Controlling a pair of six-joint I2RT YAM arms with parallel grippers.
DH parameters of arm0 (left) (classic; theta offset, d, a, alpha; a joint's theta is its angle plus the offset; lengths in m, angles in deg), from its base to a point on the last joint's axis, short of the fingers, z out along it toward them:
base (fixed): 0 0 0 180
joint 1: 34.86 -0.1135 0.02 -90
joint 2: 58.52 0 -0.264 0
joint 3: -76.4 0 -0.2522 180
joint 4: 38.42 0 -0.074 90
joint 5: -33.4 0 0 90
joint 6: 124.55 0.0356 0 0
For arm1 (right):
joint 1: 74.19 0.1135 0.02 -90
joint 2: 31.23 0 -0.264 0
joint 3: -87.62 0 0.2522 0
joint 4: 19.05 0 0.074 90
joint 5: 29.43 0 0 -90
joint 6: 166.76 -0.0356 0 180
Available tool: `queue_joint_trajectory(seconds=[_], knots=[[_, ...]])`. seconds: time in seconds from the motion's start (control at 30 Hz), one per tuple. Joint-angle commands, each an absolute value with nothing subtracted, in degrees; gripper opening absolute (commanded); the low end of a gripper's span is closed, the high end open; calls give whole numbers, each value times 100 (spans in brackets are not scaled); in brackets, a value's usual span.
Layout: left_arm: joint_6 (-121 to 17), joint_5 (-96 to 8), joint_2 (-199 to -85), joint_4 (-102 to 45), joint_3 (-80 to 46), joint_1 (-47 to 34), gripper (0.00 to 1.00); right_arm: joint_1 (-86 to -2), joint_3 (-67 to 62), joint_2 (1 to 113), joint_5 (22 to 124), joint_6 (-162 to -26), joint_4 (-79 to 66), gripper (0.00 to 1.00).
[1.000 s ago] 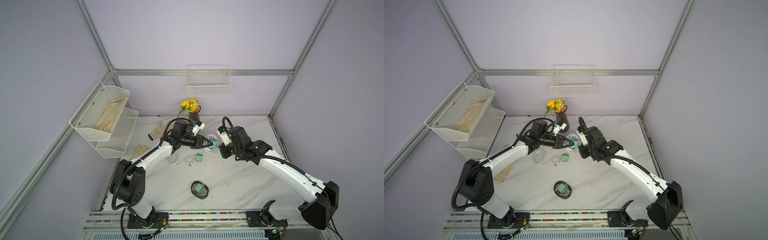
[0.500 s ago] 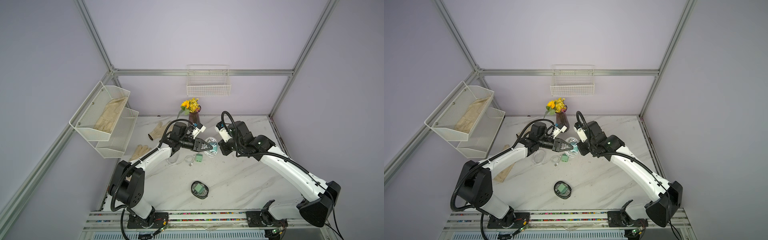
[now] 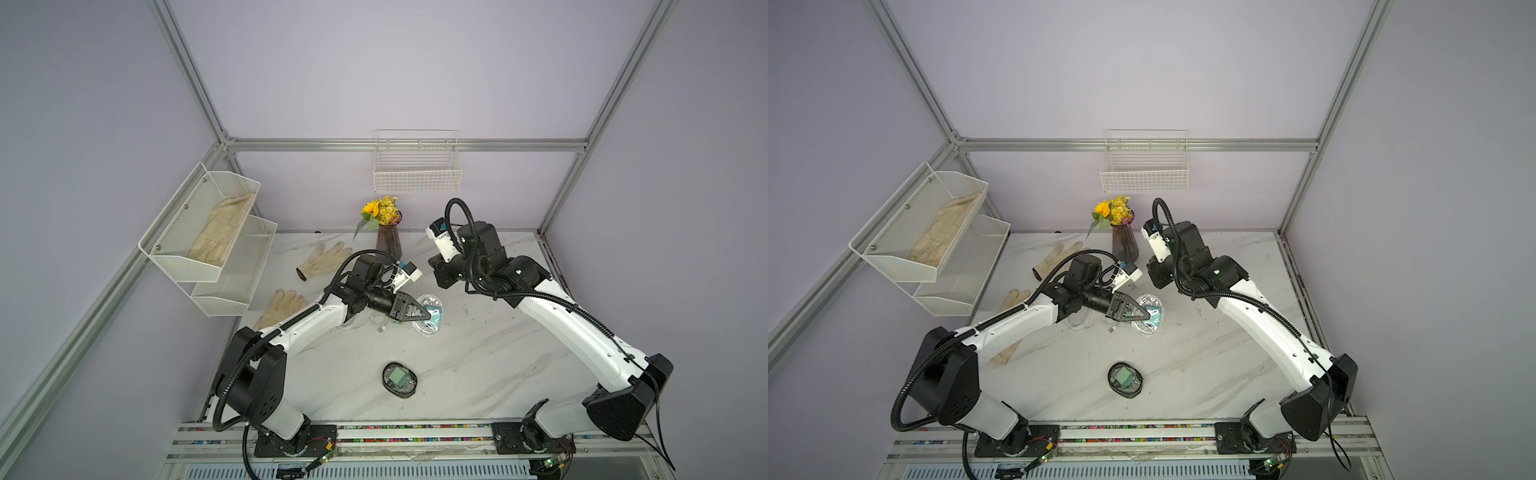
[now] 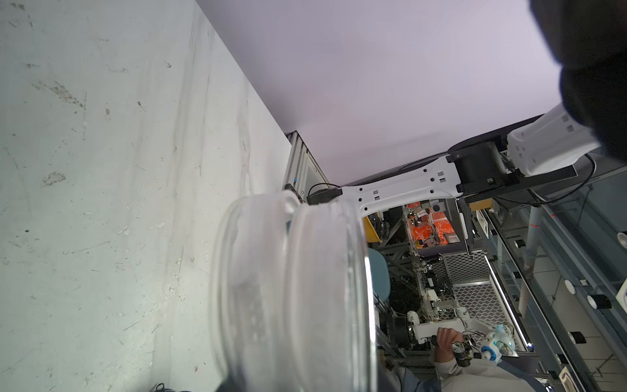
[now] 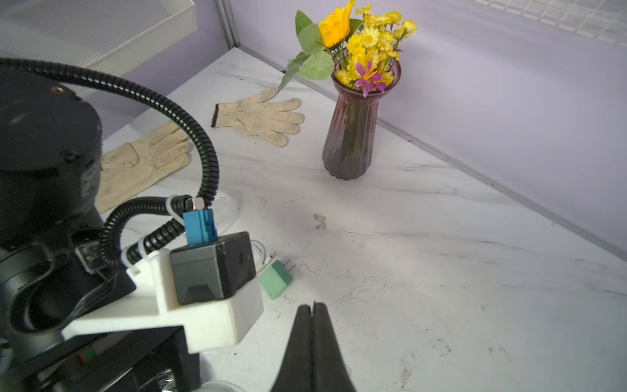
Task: Pack away charging kits
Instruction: Zip the zipper on the storage bag, then adjust the storage bag.
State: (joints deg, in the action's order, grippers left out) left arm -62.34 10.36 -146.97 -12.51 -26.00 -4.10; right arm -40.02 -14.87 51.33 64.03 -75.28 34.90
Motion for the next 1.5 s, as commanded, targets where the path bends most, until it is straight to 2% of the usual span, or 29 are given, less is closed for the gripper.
queue_joint_trajectory(seconds=[0.0,0.03,0.13,0.4,0.57,0.63,0.7,0.83,0.87,1.0,1.1,1.2,1.23,1.27,1.3,1.47], knots=[[-5987,1240,-14361,-1337,-2767,-402,0,-4658,-1098,4761,8015,-8085,3433,60],[-5953,1240,-14328,-1323,-2755,-396,0,-4861,-908,4503,8552,-8164,3402,69],[-5865,1222,-14246,-1325,-2712,-334,0,-5155,-310,4062,9597,-8432,3282,78],[-5863,1269,-14290,-1245,-2413,-106,0,-5195,843,3650,10967,-9140,2333,82],[-5858,1184,-14212,-1183,-2362,-11,0,-5190,1150,3778,10976,-9066,2271,79],[-5859,1172,-14185,-1181,-2355,11,0,-5195,1239,3793,11157,-9051,2216,72],[-5863,1174,-14193,-1179,-2334,29,0,-5193,1331,3748,11368,-9133,2034,59],[-5864,1162,-14192,-1174,-2269,38,0,-5191,1606,3622,11640,-9428,1645,24],[-5848,1160,-14192,-1160,-2248,38,0,-5194,1643,3603,11685,-9449,1629,18],[-5795,1135,-14191,-1170,-2190,16,0,-5196,1751,3520,11749,-9530,1629,0],[-5821,1160,-14245,-1208,-2150,-5,1,-5212,1808,3356,11650,-9832,1357,0],[-6052,1161,-14298,-1386,-2152,-90,8,-5228,1966,3121,11532,-10444,629,0],[-6177,1132,-14298,-1493,-2172,-126,16,-5239,1996,3076,11483,-10626,411,0],[-6338,1073,-14277,-1683,-2228,-154,33,-5247,2022,3045,11463,-10817,191,0],[-6518,1009,-14257,-1904,-2293,-174,40,-5247,2052,3028,11427,-10982,-8,0],[-8032,726,-14220,-3948,-2902,-182,61,-5257,2075,3052,11159,-11528,-670,0]])
